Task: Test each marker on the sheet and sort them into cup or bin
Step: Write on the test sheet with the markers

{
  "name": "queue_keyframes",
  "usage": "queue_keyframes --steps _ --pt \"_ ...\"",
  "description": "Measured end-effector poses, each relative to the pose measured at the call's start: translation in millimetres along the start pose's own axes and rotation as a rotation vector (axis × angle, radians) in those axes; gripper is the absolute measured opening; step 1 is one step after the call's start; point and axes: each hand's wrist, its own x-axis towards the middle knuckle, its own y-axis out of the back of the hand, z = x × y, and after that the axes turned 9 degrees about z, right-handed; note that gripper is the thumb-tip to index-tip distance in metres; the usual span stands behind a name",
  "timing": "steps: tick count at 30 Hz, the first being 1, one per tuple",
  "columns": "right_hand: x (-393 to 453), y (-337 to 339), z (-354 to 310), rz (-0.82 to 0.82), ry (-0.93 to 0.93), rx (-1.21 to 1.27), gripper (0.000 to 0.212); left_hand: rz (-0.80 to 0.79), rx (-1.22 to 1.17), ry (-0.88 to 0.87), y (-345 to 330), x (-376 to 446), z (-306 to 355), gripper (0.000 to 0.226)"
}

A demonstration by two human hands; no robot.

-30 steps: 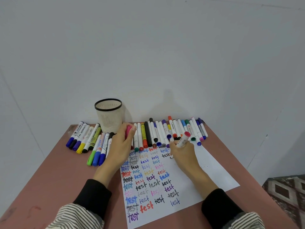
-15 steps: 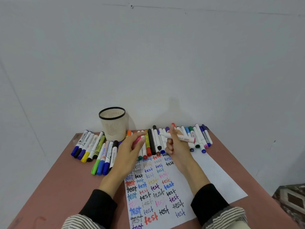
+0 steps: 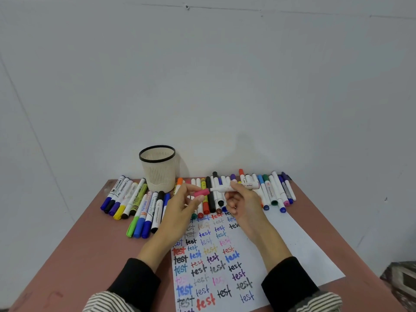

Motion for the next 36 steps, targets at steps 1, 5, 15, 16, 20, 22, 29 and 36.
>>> queue_keyframes --steps 1,5,15,16,20,22,29,36 --pt "0.0 0.0 0.7 0.002 0.003 -0.012 0.023 -0.003 -0.001 -0.001 -0.1 0.1 -0.2 0.011" --pt "0.1 -1.5 4.3 0.025 0.030 -0.108 0.016 -0.019 0.019 -0.015 -0.5 0.0 0.1 0.011" --pt "-7.8 -7.8 11.6 -0.056 0.187 -0.218 0.019 0.023 0.156 -0.047 -0.3 -2.0 -1.7 0.020" --pt "-8.7 -8.6 12.6 -0.065 0.202 -0.230 0.019 0.022 0.179 -0.051 -0.2 -2.5 -2.1 0.026" --pt "-11.7 -11.1 15.2 -0.100 0.243 -0.252 0.022 0.038 0.246 -0.065 0.3 -4.3 -2.1 0.035" --pt "-13.2 -11.7 15.1 -0.126 0.240 -0.240 0.024 0.054 0.239 -0.062 0.9 -4.8 -0.7 0.037" --pt "-13.5 -12.2 14.0 -0.116 0.228 -0.275 0.032 -0.033 0.135 0.002 5.8 -1.5 3.0 0.041" --pt "-10.3 -9.2 7.4 0.107 0.121 -0.098 0.028 -0.040 0.167 -0.005 5.8 -5.4 7.3 0.039"
